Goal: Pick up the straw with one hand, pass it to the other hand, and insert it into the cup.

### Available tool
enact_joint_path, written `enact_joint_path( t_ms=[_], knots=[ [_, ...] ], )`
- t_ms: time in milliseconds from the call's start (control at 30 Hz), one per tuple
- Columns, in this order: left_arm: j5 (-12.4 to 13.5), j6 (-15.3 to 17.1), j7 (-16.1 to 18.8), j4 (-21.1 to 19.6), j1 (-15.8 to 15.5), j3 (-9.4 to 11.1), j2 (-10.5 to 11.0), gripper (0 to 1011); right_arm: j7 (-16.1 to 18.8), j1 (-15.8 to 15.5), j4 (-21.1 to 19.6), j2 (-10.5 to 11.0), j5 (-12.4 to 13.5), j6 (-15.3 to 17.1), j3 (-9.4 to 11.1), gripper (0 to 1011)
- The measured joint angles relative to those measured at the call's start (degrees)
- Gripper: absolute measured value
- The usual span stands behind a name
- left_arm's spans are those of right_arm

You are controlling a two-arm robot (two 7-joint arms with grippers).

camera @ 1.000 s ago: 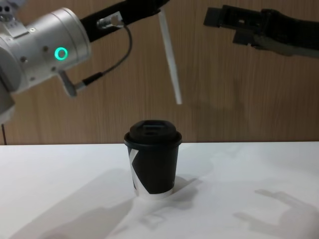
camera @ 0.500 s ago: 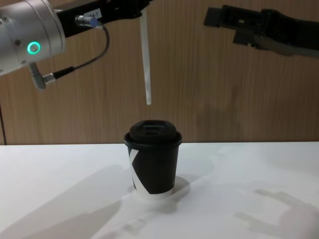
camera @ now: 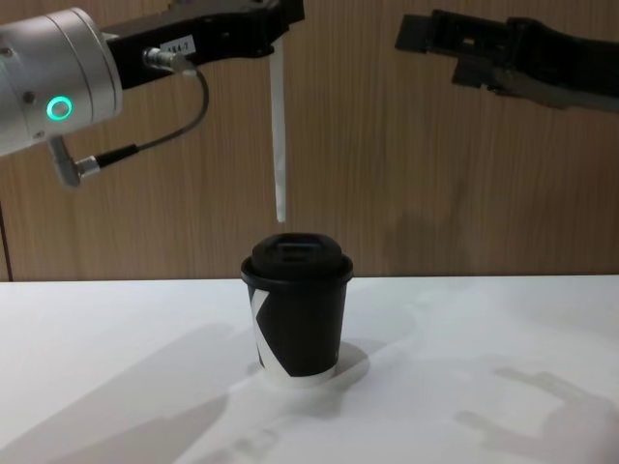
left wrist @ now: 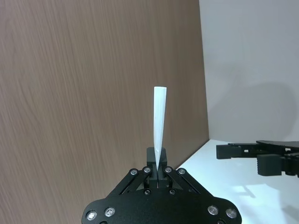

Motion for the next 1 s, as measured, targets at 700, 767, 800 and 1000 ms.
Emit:
enact_joint_path(
  t_ms=[700,767,800,1000],
  knots=[
    [1.3,0.4,0.5,1.4,1.0,-0.4,-1.2,3,0.0,0.0,0.0,0.0,0.0,0.0,0.0,1001],
    [1.4,0.4,0.5,1.7,1.0,-0.5,-1.4,3,0.0,0.0,0.0,0.0,0.0,0.0,0.0,1001],
    [1.4,0.4,0.5,1.7,1.0,-0.5,-1.4,3,0.0,0.0,0.0,0.0,0.0,0.0,0.0,1001],
    [1.6,0.0,0.5,2.7,1.0,-0.7,-2.1,2,0.0,0.0,0.0,0.0,0.0,0.0,0.0,1001]
  ],
)
